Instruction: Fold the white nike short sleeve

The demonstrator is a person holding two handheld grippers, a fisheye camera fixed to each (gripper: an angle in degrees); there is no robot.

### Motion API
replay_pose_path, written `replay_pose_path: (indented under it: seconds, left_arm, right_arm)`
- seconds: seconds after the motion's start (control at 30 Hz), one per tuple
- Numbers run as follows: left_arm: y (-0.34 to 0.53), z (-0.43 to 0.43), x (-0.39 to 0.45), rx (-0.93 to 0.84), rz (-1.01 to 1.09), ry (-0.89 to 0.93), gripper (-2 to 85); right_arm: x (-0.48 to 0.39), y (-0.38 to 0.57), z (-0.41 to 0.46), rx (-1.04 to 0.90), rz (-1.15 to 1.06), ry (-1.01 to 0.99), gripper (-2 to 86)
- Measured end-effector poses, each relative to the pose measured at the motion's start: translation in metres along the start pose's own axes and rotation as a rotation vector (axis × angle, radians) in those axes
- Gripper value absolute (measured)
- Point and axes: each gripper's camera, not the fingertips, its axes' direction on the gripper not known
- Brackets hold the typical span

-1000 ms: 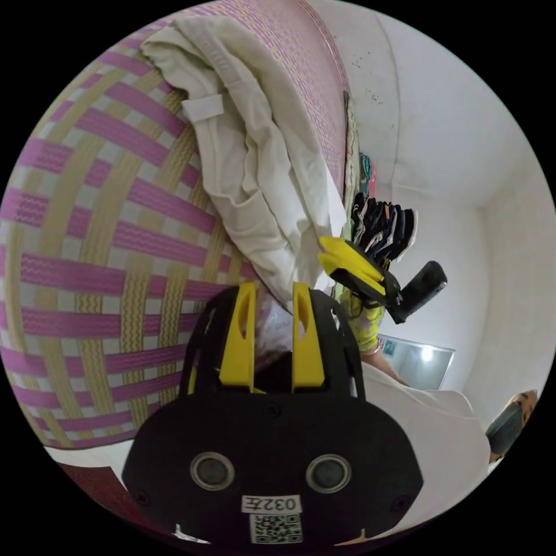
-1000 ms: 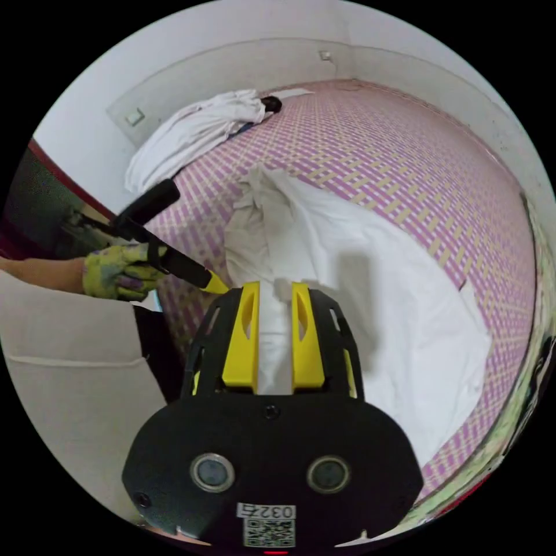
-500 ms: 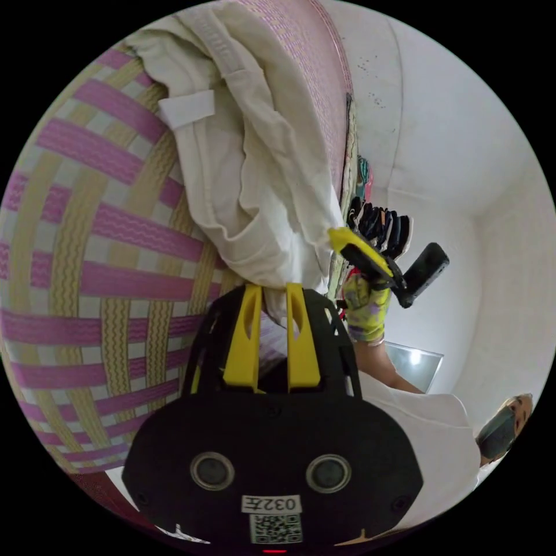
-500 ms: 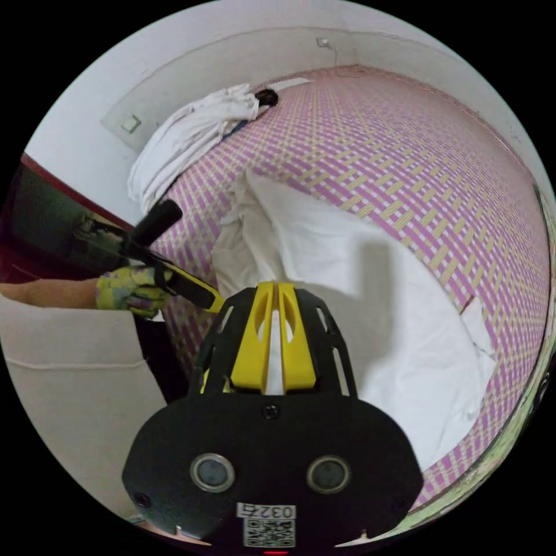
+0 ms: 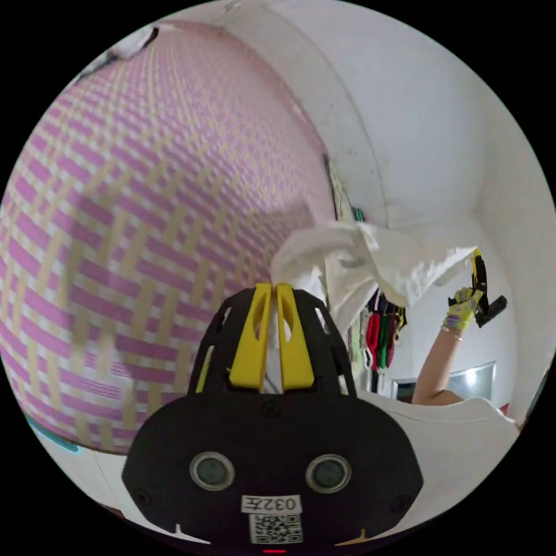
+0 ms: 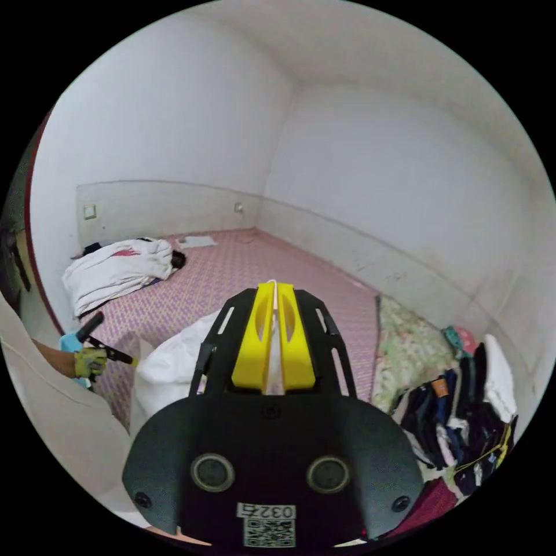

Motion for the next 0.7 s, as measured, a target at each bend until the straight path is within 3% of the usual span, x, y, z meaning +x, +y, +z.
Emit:
replay_pose_path:
  seconds: [0.27,0.43,0.7]
  left_arm:
    - [0.028,-0.214,0.222,0.598,0.536,-0.254,-1.3]
    - [0.104,-0.31,0.352,1.026,0.796,-0.331,-1.3]
    - [0.123,-0.345,0.432,1.228,0.973,-0.301,-1.2]
  right_arm:
    - [-0.017,0.007,-0.187,0.285,-0.019,0.306,-1.0]
    - [-0.033,0.029,-0.269,0.43,0.035,0.402,-1.0]
    - [-0.024,0.042,-0.293,0.443,0.091,0.462,-1.0]
